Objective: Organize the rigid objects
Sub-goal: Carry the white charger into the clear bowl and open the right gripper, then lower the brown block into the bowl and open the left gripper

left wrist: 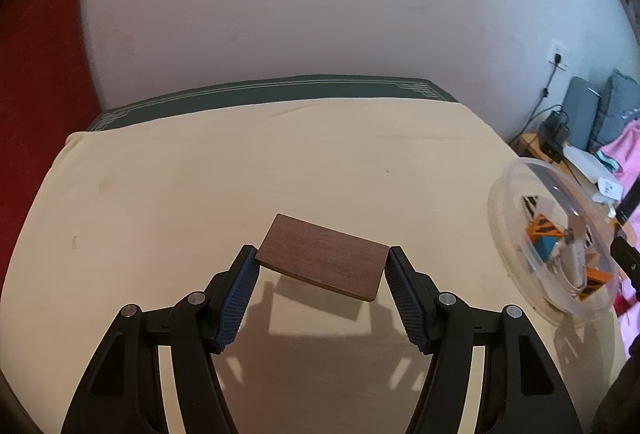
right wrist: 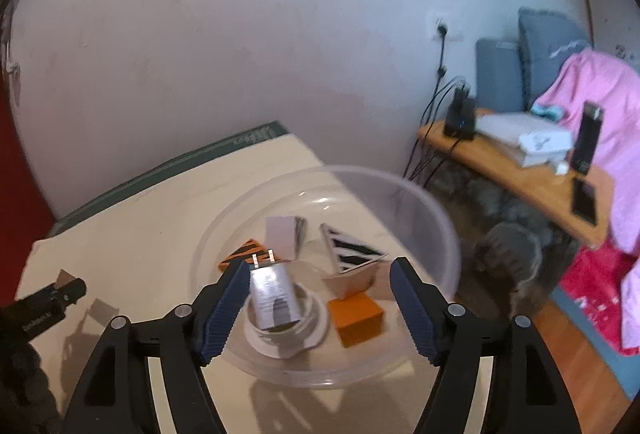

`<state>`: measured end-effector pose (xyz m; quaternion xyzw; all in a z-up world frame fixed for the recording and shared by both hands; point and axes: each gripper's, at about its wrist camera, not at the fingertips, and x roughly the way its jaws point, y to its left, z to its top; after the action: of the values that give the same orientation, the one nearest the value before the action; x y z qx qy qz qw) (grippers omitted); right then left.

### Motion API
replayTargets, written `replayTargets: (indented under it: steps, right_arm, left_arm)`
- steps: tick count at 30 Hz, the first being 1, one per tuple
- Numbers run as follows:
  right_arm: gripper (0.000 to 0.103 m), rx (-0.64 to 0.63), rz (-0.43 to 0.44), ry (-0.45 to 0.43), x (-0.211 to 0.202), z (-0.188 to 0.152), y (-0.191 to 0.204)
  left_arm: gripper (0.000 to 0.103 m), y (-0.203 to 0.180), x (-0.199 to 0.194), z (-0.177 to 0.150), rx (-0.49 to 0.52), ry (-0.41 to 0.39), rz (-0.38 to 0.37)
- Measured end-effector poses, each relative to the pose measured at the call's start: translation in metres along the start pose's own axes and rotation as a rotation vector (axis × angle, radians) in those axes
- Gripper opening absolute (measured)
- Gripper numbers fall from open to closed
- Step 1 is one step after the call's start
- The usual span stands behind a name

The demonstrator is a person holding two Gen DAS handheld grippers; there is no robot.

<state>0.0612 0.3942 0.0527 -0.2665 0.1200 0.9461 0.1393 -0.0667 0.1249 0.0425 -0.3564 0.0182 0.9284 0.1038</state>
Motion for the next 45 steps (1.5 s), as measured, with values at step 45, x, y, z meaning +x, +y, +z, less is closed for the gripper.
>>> replayTargets:
  steps: [45]
  right_arm:
    - [0.087, 0.124, -0.059, -0.134, -0.018, -0.019, -0.046]
  left_arm:
    - [0.066, -0.166, 0.013, 0.006, 0.229, 0.068, -0.351]
